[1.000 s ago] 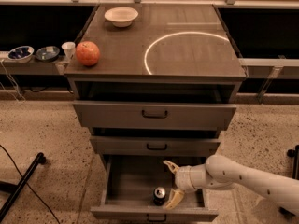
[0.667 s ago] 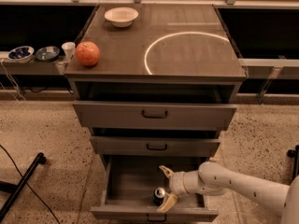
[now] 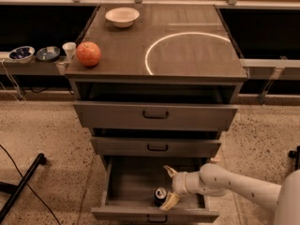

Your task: Pick pepsi can from bottom drawer and place on counter

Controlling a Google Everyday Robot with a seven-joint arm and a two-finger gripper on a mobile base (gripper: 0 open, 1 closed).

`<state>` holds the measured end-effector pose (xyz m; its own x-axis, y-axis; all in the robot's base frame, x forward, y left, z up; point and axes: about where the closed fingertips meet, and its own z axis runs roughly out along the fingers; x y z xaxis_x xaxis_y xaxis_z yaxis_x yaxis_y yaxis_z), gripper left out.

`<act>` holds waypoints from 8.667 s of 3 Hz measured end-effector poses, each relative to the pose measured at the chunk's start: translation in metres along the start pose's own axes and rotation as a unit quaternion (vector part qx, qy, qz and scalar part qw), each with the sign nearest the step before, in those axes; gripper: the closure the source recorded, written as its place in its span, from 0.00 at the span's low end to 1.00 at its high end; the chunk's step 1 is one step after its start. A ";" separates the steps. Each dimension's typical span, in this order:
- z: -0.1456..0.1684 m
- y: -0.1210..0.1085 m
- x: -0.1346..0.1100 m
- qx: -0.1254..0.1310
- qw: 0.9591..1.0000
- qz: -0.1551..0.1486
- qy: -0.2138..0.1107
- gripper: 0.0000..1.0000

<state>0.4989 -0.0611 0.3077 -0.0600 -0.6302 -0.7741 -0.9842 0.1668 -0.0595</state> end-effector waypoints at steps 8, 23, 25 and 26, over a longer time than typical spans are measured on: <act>0.092 -0.023 0.094 -0.026 1.000 0.010 0.003 0.72; -0.345 -0.114 -0.461 -0.072 0.965 -0.244 -0.060 1.00; -0.369 -0.175 -0.498 0.049 0.987 -0.149 -0.046 1.00; -0.375 -0.211 -0.509 0.103 0.989 -0.105 -0.034 1.00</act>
Offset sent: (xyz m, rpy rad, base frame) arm 0.0442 -0.0011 -0.0710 -0.1013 -0.0249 -0.0082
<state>0.6751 -0.0603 0.9509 0.1611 -0.6160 -0.7711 -0.9187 0.1917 -0.3452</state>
